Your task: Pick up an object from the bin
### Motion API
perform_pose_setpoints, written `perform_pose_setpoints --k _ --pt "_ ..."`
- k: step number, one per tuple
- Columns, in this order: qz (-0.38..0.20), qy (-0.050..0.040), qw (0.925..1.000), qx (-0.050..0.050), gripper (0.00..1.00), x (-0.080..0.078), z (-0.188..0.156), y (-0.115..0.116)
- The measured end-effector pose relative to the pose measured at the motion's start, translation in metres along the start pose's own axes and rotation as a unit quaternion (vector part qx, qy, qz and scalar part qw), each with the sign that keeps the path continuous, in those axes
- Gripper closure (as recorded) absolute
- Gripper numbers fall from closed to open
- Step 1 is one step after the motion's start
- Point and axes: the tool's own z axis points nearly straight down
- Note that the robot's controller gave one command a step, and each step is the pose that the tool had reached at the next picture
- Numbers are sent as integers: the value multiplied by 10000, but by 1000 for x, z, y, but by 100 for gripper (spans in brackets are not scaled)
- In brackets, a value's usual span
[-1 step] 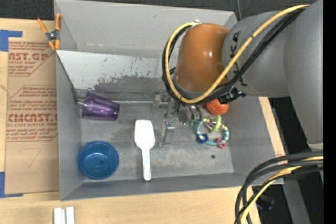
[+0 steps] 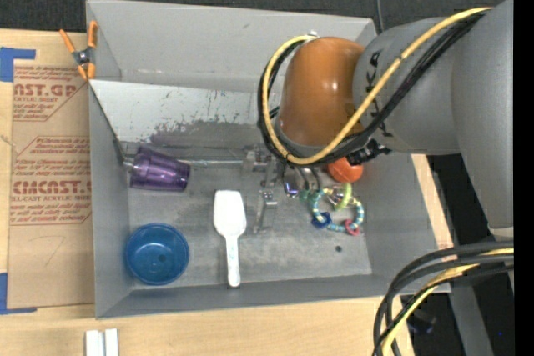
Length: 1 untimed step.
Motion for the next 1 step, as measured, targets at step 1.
perform_pose_setpoints --k 1 --pt "-433 -9 9991 2 0 49 45 0"
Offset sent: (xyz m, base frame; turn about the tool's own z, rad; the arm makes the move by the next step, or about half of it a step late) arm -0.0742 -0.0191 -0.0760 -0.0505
